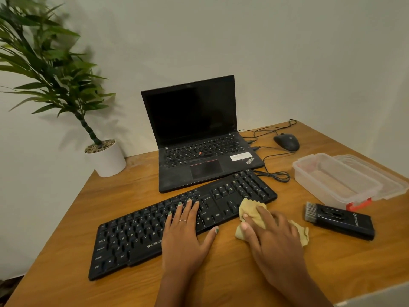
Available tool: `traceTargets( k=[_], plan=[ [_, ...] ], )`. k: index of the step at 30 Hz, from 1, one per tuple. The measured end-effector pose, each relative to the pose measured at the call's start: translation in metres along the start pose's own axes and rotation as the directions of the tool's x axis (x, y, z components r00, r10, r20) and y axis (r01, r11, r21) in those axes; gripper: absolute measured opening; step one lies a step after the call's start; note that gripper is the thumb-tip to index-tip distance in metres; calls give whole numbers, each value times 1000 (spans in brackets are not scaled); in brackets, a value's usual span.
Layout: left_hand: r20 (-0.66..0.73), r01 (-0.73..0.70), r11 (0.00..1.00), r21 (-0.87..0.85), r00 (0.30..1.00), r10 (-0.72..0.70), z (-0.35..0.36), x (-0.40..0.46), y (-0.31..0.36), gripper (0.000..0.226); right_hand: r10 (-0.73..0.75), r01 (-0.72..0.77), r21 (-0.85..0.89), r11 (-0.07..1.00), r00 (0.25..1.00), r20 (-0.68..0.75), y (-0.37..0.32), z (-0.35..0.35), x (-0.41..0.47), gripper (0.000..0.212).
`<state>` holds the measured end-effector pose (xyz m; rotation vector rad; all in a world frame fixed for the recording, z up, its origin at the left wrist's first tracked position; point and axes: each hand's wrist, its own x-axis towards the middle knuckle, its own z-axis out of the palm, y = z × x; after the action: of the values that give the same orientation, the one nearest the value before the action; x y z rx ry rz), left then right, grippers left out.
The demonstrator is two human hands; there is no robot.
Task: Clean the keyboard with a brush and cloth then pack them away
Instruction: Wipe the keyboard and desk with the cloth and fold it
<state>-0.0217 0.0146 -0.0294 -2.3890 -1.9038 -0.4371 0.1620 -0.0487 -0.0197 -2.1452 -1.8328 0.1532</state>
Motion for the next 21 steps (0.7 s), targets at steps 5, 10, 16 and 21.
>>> traceTargets(
  k=[5,10,16,21],
  plan=[
    [2,-3,1000,4,1000,3,0,-1,-1,97,47,-42,-47,998,992,119,-16,3,-7,71],
    [-7,-5,1000,-12,1000,5,1,-1,-3,92,89,-85,-77,993,995,49,-3,-6,1,69],
    [-104,169,984,-63,979,-175,-14,-9,-42,95,44,-38,-142,989,998,34,-1,2,-4,61],
    [-114,510,860,-30,853,-510,-26,-28,-119,107,48,-61,-143,988,994,-94,-1,11,5,57]
  ],
)
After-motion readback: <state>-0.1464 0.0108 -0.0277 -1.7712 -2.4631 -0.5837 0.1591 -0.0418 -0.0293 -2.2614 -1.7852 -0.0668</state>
